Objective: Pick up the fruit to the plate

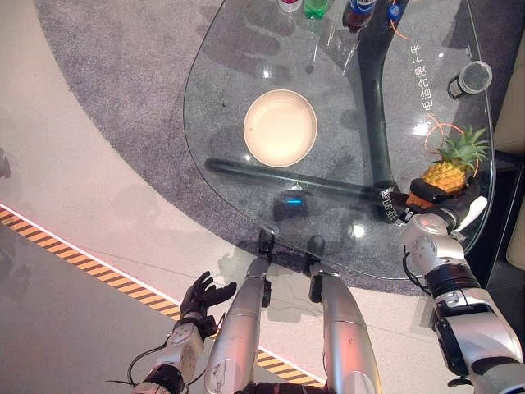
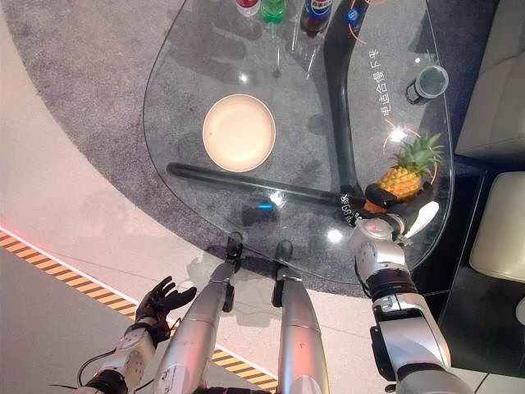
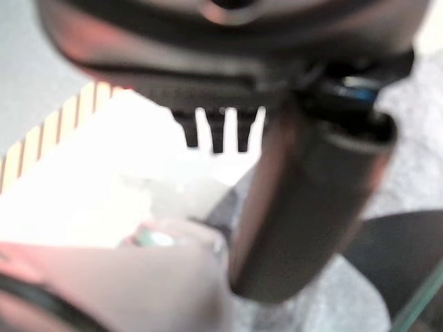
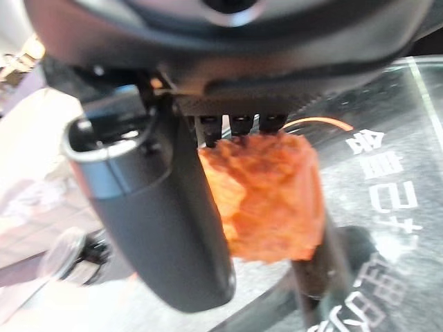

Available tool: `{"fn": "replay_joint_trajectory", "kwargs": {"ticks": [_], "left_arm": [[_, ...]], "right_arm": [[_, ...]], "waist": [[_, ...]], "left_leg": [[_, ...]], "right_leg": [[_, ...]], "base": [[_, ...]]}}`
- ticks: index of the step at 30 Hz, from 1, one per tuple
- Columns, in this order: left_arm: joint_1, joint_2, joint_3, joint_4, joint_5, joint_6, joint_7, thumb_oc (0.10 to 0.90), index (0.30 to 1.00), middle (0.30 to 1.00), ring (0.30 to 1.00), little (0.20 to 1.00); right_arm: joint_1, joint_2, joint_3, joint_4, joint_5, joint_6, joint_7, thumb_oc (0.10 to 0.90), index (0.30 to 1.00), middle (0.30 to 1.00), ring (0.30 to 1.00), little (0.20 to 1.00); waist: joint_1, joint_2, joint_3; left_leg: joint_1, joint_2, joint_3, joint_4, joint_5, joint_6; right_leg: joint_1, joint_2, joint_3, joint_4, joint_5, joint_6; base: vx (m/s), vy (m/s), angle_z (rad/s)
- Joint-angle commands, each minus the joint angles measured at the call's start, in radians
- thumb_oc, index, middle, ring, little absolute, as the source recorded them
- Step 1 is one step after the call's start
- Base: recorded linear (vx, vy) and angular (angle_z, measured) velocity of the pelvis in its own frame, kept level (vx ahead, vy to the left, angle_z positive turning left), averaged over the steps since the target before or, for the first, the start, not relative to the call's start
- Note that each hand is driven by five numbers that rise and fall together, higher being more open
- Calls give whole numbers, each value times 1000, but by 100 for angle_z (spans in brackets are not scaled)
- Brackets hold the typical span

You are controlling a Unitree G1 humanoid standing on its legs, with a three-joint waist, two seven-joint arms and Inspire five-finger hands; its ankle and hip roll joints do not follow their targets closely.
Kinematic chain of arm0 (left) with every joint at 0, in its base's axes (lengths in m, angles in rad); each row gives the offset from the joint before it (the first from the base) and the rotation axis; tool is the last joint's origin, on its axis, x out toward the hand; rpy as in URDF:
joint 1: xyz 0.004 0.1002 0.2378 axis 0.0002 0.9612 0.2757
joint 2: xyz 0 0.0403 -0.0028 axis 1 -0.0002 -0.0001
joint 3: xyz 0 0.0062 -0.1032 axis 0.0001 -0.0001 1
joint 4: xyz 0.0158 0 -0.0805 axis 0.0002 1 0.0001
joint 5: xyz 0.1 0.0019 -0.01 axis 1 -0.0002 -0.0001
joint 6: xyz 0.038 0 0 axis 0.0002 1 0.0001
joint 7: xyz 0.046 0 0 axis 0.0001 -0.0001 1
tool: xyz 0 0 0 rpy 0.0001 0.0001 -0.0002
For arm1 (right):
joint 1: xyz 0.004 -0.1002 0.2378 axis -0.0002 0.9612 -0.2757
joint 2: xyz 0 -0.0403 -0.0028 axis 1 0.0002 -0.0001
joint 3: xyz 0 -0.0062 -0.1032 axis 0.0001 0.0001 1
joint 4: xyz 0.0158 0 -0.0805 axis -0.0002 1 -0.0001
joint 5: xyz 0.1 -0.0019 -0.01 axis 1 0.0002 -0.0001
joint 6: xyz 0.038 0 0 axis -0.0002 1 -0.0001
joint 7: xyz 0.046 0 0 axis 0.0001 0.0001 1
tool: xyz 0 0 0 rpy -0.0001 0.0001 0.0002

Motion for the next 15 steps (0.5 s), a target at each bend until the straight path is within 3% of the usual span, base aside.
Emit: {"fn": "replay_joint_trajectory", "kwargs": {"ticks": [1,7,15], "left_arm": [[48,36,-23,-27,-30,-21,29,800,900,900,900,900],[47,37,-27,-35,-31,-24,28,800,900,900,900,900],[53,40,-28,-37,-37,-32,18,800,900,900,900,900]], "right_arm": [[15,-52,39,-17,54,-9,84,100,300,300,300,200],[1,-61,72,-9,19,18,205,100,300,300,300,200],[-33,-92,77,-8,2,31,244,100,300,300,300,200]], "waist": [[14,0,-20],[17,1,-20],[21,-1,-20]], "left_leg": [[-53,-45,-19,154,-107,9],[-64,-46,-22,155,-104,6],[-67,-47,-22,154,-102,6]], "right_leg": [[42,-5,-4,-141,94,48],[27,-10,-12,-136,96,50],[20,-9,-9,-131,96,54]], "base": [[18,-7,5],[5,0,7],[0,0,0]]}}
